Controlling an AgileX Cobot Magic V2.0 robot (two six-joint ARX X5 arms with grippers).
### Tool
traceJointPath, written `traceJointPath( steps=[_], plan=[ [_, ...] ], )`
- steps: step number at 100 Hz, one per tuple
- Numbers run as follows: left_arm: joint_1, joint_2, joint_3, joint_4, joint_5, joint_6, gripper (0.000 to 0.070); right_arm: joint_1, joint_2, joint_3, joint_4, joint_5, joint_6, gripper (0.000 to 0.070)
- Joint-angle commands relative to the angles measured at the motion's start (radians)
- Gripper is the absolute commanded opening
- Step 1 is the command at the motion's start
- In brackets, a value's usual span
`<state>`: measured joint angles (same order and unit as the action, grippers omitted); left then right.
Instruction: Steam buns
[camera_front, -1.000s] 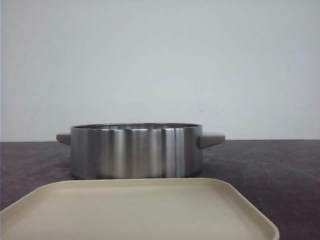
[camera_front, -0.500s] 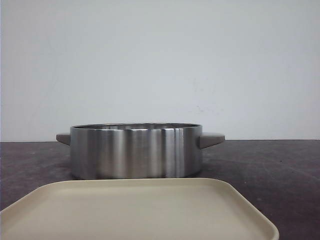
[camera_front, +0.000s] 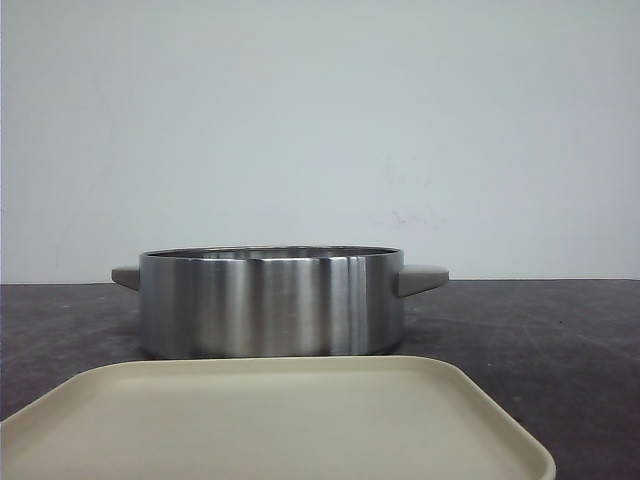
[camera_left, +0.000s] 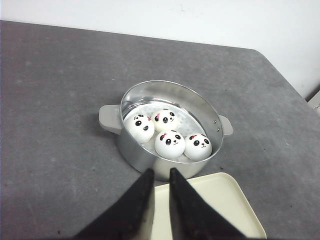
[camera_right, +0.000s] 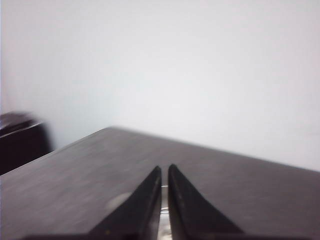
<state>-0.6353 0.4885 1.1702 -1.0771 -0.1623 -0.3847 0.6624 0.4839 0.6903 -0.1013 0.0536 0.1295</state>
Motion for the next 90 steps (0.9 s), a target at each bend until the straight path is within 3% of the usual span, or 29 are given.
traceJointPath(
  steps=[1, 26, 39, 53, 71, 90],
  plan=[
    [-0.006, 0.001, 0.011, 0.006, -0.006, -0.002, 0.0, -0.044, -0.041, -0.076, 0.039, 0.003, -0.01, 0.0017],
    [-0.006, 0.001, 0.011, 0.006, -0.006, -0.002, 0.0, -0.378, -0.251, -0.422, 0.126, -0.001, -0.005, 0.0017],
    [-0.006, 0.001, 0.011, 0.006, -0.006, -0.002, 0.0, -0.492, -0.34, -0.557, 0.116, 0.045, -0.005, 0.0017],
    [-0.006, 0.001, 0.011, 0.006, -0.006, -0.002, 0.0, -0.545, -0.454, -0.676, 0.116, 0.06, 0.03, 0.0017],
    [-0.006, 0.001, 0.011, 0.006, -0.006, -0.002, 0.0, -0.557, -0.48, -0.678, -0.075, 0.067, 0.04, 0.0017],
    [-0.006, 0.001, 0.012, 0.006, -0.006, -0.002, 0.0, -0.557, -0.48, -0.678, -0.068, 0.069, 0.013, 0.0017]
  ],
)
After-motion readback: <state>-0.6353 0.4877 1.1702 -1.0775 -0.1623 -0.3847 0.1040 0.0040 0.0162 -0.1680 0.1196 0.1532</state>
